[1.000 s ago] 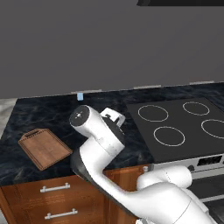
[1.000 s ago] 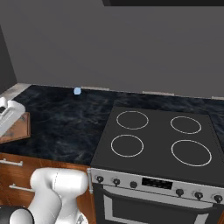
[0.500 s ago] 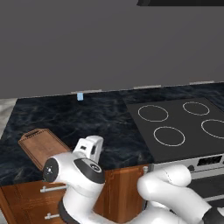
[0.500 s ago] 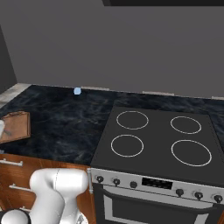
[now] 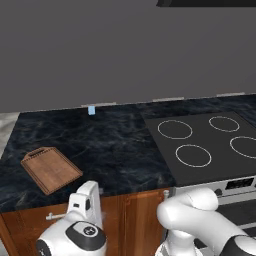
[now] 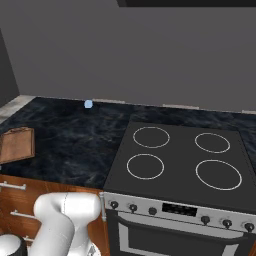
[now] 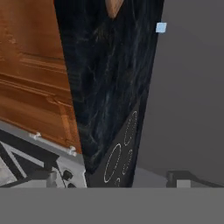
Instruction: Open the drawer on the left and place the cutting tools on the cutting board.
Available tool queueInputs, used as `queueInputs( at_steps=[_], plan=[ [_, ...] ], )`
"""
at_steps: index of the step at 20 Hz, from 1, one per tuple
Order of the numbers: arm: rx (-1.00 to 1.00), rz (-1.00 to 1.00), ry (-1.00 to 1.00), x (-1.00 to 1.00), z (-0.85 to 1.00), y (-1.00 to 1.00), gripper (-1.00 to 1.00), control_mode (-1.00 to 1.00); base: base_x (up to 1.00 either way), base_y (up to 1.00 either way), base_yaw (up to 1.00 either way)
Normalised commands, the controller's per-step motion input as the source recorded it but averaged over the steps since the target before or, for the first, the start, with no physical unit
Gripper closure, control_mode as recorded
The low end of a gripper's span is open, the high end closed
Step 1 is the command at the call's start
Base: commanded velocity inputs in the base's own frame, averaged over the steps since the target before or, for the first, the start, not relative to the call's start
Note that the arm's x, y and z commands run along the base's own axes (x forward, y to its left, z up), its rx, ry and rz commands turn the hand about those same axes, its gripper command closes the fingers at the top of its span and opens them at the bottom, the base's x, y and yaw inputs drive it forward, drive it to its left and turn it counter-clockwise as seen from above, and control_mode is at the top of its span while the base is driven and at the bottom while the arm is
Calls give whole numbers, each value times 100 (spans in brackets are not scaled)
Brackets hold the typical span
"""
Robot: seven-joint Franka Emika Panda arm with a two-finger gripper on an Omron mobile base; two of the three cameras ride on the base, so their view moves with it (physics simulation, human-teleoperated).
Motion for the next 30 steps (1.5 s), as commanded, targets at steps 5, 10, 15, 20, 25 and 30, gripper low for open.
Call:
queueInputs(
  at_steps=[5,10,15,20,25,30],
  plan=[
    [-12,7,-14,0,-51,19,-100,-100,0,0,0],
    [-2,5,-10,0,-44,7,-100,-100,0,0,0],
    [0,5,-7,0,-38,15,-100,-100,0,0,0],
    [0,7,-7,6,-30,22,-100,-100,0,0,0],
    [1,8,-5,12,-31,17,-100,-100,0,0,0],
    [1,8,-3,24,-33,11,-100,-100,0,0,0]
  ],
)
